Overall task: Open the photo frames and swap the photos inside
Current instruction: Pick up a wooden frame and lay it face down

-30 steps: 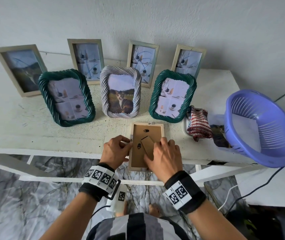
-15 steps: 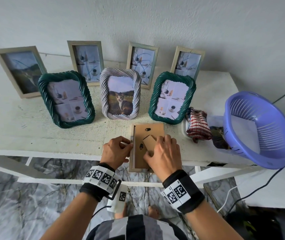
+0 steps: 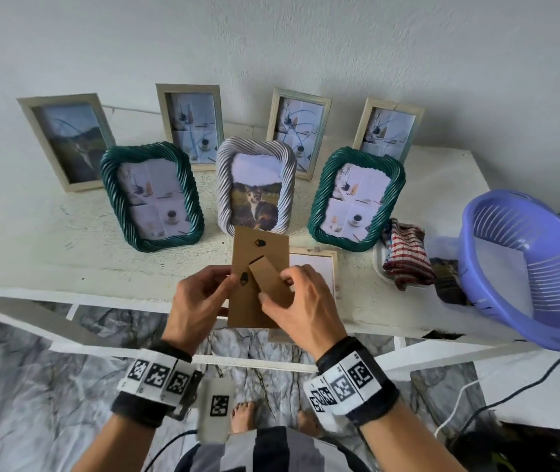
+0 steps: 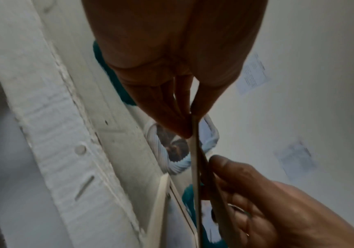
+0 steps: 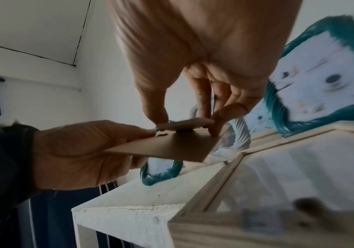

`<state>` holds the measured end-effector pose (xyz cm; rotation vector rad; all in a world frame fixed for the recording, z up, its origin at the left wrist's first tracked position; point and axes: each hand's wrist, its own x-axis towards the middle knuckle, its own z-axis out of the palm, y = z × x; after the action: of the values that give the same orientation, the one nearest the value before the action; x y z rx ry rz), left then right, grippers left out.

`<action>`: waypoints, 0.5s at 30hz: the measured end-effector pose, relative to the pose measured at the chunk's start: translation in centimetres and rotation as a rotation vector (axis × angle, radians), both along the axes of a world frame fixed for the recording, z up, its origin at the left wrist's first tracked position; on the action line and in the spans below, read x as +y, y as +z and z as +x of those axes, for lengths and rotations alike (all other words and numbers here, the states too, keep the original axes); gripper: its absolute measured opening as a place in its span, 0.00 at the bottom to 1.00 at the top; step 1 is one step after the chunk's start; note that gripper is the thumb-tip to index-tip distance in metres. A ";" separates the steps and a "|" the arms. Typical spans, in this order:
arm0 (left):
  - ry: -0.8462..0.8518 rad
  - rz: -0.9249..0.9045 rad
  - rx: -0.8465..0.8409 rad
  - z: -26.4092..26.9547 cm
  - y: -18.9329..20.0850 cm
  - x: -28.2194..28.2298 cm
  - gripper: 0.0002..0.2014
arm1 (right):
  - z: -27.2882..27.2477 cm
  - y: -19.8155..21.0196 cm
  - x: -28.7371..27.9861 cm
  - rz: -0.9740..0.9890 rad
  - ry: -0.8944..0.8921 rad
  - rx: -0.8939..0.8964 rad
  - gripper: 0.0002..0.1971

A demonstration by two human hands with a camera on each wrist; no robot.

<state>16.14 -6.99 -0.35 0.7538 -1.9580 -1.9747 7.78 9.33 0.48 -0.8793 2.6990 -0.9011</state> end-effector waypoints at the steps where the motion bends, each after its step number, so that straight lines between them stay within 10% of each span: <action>1: 0.034 0.006 -0.006 0.4 -0.2 -0.9 0.07 | 0.1 0.1 -0.8 -0.004 0.038 -0.029 0.25; 5: 0.159 0.041 -0.078 1.2 -1.9 -3.7 0.07 | -0.1 -0.1 -3.5 -0.003 0.171 -0.244 0.29; 10: 0.221 0.010 -0.180 1.1 -3.8 -5.0 0.04 | -0.9 -0.6 -5.3 0.268 0.336 0.062 0.17; 15: 0.217 -0.572 -0.356 1.1 -5.0 -5.5 0.06 | -1.1 -1.8 -5.5 0.384 0.414 0.127 0.15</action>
<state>17.26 -12.52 -5.33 1.1414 -2.3495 -1.1207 6.66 3.78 -1.37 -1.3583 2.5092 -0.2398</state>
